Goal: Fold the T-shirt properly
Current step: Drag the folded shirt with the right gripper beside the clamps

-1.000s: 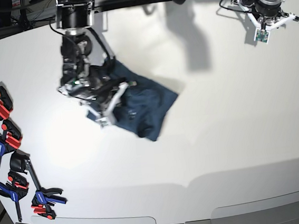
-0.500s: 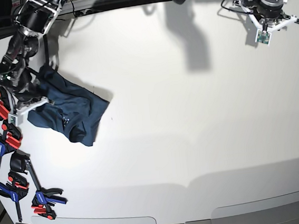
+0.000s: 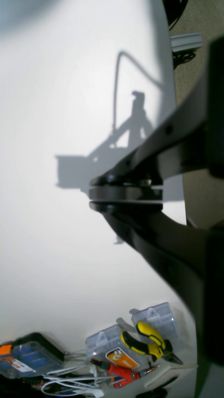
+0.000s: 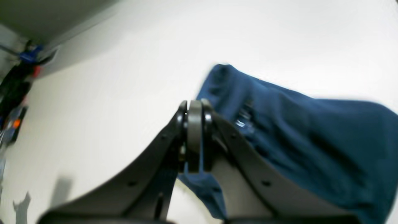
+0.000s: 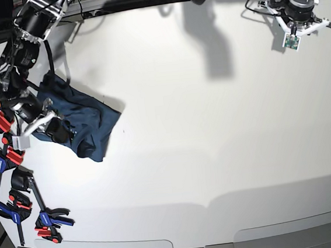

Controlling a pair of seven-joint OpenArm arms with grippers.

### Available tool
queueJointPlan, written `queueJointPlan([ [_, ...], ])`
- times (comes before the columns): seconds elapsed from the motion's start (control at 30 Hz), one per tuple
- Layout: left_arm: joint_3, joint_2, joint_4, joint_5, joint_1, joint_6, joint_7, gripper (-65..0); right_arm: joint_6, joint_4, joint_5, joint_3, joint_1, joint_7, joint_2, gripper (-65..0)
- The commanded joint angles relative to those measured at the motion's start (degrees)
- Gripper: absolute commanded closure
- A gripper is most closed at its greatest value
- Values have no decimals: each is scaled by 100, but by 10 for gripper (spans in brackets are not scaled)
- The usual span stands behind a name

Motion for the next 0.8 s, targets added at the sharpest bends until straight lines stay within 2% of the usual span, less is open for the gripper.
queueJointPlan([
  [0.0,-28,-48,103,52,31,66,-122,0,28,107,-11,-212,190,118,208,0],
  [0.17,-28,-46,103,52,33,63,-140,0,28,103,-968,-1908,721,190,1005,0],
  [0.4,-28,-46,101,52,35,66,-116,0,28,-98,-1255,-4363,1639,184,2173,0],
  [0.63,-28,-46,101,52,33,63,-120,0,28,-1598,-1255,-6439,2649,243,2951,0],
  [0.77,-28,-46,101,52,33,63,-136,0,28,-2391,-1259,-7466,3213,708,3193,0],
])
